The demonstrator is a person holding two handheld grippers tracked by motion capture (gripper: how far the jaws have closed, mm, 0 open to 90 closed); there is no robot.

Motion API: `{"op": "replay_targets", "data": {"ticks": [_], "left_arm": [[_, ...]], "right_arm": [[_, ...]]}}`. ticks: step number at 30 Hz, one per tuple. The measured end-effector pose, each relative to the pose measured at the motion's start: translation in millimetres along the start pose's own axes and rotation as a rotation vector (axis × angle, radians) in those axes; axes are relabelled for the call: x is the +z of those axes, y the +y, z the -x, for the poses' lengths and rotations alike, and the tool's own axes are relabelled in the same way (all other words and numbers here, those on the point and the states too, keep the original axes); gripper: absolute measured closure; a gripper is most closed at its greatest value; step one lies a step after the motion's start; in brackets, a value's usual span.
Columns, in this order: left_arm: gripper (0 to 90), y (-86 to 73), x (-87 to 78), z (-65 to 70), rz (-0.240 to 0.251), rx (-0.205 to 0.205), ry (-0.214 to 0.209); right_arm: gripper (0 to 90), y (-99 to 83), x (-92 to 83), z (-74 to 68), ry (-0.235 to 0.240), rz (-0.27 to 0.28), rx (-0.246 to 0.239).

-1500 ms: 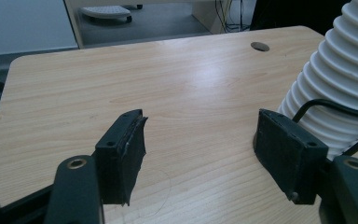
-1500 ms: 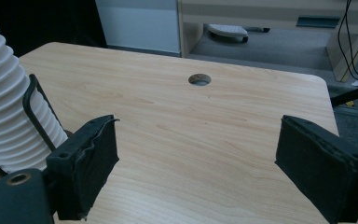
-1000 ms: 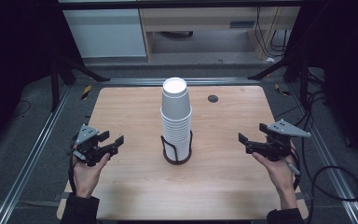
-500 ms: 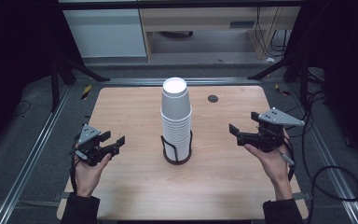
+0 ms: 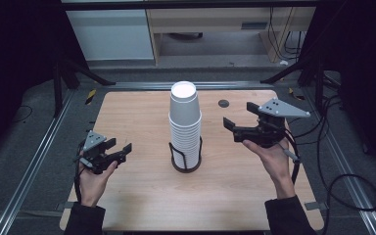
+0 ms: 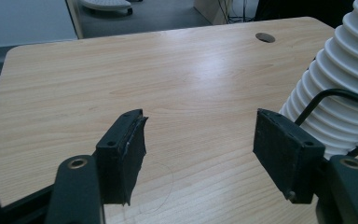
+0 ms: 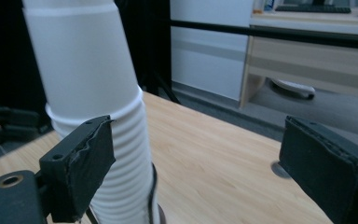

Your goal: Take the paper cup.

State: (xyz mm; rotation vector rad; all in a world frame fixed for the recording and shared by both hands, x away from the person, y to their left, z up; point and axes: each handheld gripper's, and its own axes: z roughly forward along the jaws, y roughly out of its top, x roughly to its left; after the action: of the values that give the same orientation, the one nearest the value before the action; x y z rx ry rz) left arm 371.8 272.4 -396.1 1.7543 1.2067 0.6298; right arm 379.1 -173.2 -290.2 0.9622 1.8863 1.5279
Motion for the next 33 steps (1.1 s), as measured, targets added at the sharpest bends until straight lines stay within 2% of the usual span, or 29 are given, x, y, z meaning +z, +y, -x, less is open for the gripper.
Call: {"op": "replay_targets", "data": {"ticks": [7, 12, 18, 33], "left_arm": [[32.4, -1.5, 2.0, 0.7, -0.002, -0.002, -0.009], [32.3, -2.2, 2.6, 1.3, -0.008, 0.012, -0.001], [31.6, -2.5, 3.1, 1.4, -0.012, 0.009, -0.005], [31.0, -4.2, 3.8, -1.4, -0.011, -0.012, -0.007]], "right_arm": [[8.5, 19.8, 16.9, -18.2, 0.096, 0.051, 0.021], [7.2, 29.4, 36.2, -35.2, 0.14, 0.038, -0.002], [6.6, 31.8, 56.7, -48.8, 0.165, 0.023, -0.015], [6.5, 26.3, 91.5, -58.4, 0.185, 0.017, 0.0]]}}
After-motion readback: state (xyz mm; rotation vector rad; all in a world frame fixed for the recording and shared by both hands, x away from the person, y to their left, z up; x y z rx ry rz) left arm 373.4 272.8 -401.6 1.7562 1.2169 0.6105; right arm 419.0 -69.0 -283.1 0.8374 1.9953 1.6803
